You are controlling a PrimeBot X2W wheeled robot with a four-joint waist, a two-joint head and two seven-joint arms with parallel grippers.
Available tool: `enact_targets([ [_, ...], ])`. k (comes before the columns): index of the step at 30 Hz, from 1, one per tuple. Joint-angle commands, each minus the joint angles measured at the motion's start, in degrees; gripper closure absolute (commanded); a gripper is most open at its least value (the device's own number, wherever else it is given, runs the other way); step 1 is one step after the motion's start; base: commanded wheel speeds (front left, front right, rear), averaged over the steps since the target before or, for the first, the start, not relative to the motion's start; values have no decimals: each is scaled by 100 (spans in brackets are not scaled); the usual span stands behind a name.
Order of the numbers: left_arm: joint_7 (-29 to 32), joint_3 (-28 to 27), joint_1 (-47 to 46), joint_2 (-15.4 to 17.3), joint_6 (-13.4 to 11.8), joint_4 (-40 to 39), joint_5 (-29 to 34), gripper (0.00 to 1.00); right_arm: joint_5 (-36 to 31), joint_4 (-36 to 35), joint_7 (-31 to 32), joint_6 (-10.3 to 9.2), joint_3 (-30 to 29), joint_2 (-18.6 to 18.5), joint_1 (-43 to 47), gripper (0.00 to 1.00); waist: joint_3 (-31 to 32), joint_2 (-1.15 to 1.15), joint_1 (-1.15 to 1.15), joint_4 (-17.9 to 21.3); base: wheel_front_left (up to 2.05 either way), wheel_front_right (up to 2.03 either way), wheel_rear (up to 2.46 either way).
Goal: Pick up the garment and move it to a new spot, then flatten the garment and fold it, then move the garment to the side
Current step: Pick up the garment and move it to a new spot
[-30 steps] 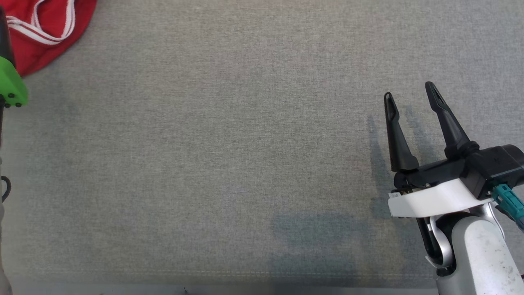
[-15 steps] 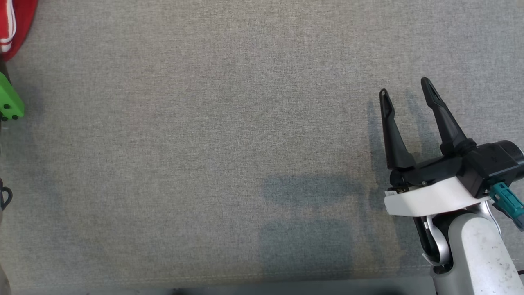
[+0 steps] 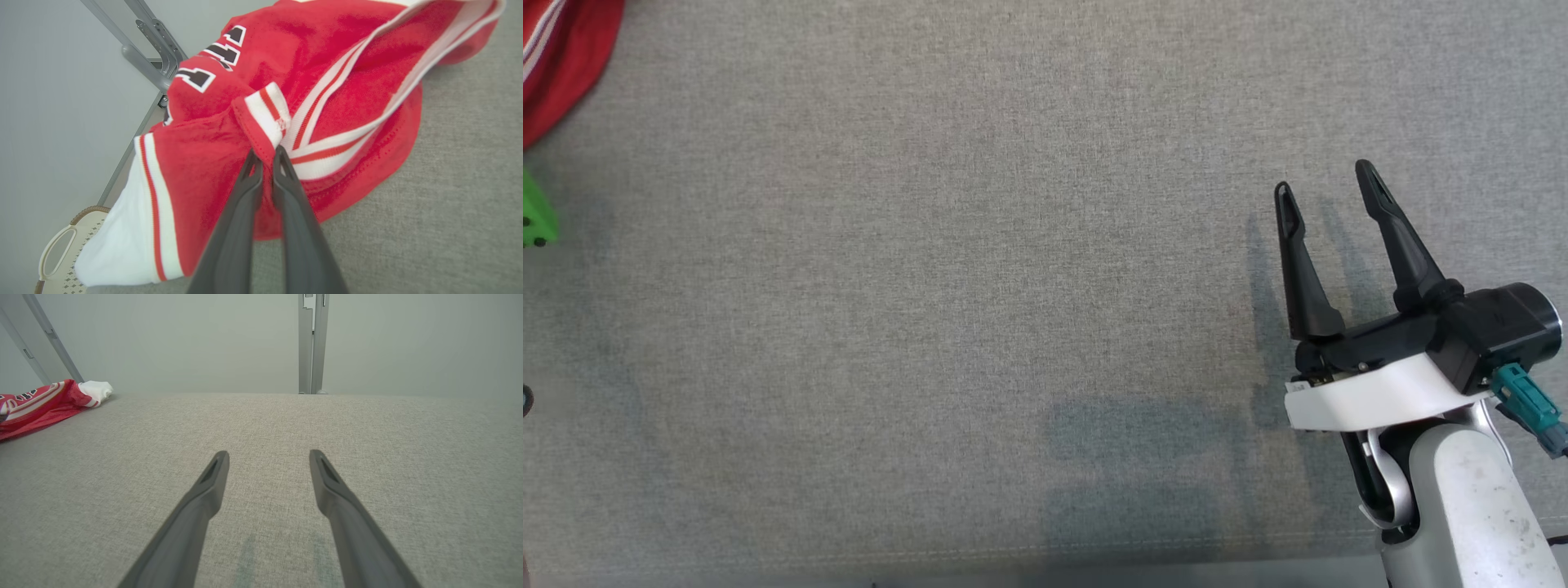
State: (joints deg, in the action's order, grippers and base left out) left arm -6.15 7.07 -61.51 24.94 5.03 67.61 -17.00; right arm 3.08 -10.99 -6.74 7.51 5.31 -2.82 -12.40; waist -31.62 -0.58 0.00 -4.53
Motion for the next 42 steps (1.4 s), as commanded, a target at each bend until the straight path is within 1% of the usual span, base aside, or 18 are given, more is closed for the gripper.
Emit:
enact_targets([
  [1,-135,27,-73,80,-9,-26,56,100,46,61,-55,-4,5,-15,-42,0,249,58,0,-23,0,0,0],
  [5,-515,158,-138,159,3,-169,173,100,147,242,-138,-4,-6,-15,29,0,640,58,0,-26,0,0,0],
  [7,-601,234,-169,177,38,-234,207,100,211,340,-193,-4,-8,-15,71,0,858,58,0,-16,0,0,0],
  [11,-677,423,-252,194,105,-374,309,100,339,531,-281,-4,18,-15,168,0,1300,58,0,33,0,0,0],
  [16,-712,674,-339,69,191,-594,387,100,513,748,-382,-4,11,-14,311,0,1807,58,0,109,0,0,0],
  [17,-712,674,-339,69,191,-594,387,100,513,748,-382,-4,11,-14,311,0,1807,58,0,109,0,0,0],
  [23,-664,1056,-466,-179,238,-986,440,100,665,948,-498,-4,7,-14,458,0,2253,58,0,268,0,0,0],
  [27,-638,1444,-574,-377,246,-1400,474,100,791,1057,-560,-4,41,-15,540,0,2474,58,0,445,0,0,0],
  [36,-377,2558,-800,-901,245,-2805,-20,100,964,1226,-693,-4,60,-13,642,0,2684,58,0,929,0,0,0],
  [39,-350,2752,-887,-1106,245,-3275,-222,100,1008,1278,-714,-4,72,-15,658,0,2686,58,0,1088,0,0,0],
  [42,-273,2799,-850,-1308,245,-3565,-443,100,1037,1301,-754,-4,70,-14,646,0,2635,58,0,1206,0,0,0],
])
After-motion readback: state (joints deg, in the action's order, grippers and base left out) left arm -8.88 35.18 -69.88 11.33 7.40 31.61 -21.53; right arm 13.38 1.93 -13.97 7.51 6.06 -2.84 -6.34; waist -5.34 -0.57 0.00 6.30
